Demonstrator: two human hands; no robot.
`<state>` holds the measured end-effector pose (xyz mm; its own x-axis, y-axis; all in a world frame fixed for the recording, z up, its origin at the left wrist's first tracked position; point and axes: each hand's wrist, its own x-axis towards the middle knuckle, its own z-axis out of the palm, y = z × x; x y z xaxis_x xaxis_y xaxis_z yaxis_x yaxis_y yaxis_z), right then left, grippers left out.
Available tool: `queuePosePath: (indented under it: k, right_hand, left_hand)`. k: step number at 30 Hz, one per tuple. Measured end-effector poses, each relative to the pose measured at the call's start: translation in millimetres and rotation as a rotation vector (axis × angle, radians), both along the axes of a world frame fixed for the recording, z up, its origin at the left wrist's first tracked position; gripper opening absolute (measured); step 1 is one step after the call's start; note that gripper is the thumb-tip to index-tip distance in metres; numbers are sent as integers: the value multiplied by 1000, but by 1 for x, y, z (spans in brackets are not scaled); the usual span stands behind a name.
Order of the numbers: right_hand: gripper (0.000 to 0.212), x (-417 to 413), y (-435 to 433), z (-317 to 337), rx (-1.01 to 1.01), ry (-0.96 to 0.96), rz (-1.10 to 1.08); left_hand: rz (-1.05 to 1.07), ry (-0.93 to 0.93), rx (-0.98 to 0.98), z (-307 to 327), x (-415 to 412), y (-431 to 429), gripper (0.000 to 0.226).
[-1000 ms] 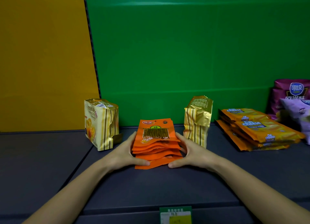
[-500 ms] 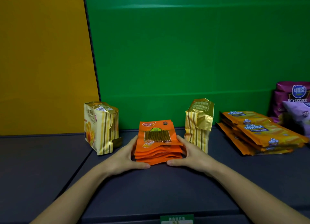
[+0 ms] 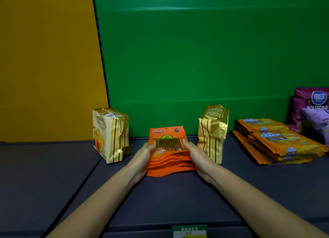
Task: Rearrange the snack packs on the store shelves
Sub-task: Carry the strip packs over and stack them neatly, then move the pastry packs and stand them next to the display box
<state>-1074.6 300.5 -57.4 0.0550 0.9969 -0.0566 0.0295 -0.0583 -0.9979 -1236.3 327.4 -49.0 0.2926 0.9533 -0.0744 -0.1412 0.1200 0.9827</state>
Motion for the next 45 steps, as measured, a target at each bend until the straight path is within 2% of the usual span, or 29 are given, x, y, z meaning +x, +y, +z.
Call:
queuePosePath:
  k: [4,6,8,11,13,15,17,19,21,24,28,31,35,40,45]
  right_hand:
    - [74,4,-8,5,20,-106,-47]
    - [70,7,-9,6,36,-205,-72]
    - [67,8,-13,7,47,-251,-89]
    - [58,16,-23,10,86,-315,-48]
    - [34,21,-40,15,91,-364,-7]
    - [36,29,-53,18,171,-430,-36]
    - [32,36,-61,17,325,-530,-183]
    - [24,40,-63,16,457,-545,-379]
    - [35,43,-61,14,523,-550,-576]
    - [67,40,-53,17,585,-533,-833]
    - [106,37,-32,21,495,-385,-859]
    - [113,33,-19,18,397,-276,-881]
    - [111,29,-10,12,288,-254,-955]
    - [99,31,-7,11,253,-292,-1003]
    - [94,40,-14,13,178,-231,-1028]
  left_hand:
    - [-13,89,27,2,7,0,50]
    - [-21,240,94,4,8,-3,61]
    - [29,415,242,7,6,-9,62]
    - [187,473,466,10,-5,-17,41]
    - [353,505,627,6,-16,-17,24]
    - [541,508,719,3,-30,-14,14]
    - [674,528,731,7,-44,-8,22]
    - [744,552,675,11,-58,1,42]
    - [774,552,598,14,-69,12,65]
    - [759,563,508,13,-71,24,102]
    - [745,627,532,5,-51,36,128]
    - [830,661,545,2,-38,44,125]
    - [947,640,558,-2,-35,57,114]
    - [962,687,560,-9,-37,67,109]
    - [975,596,477,-6,-47,65,97]
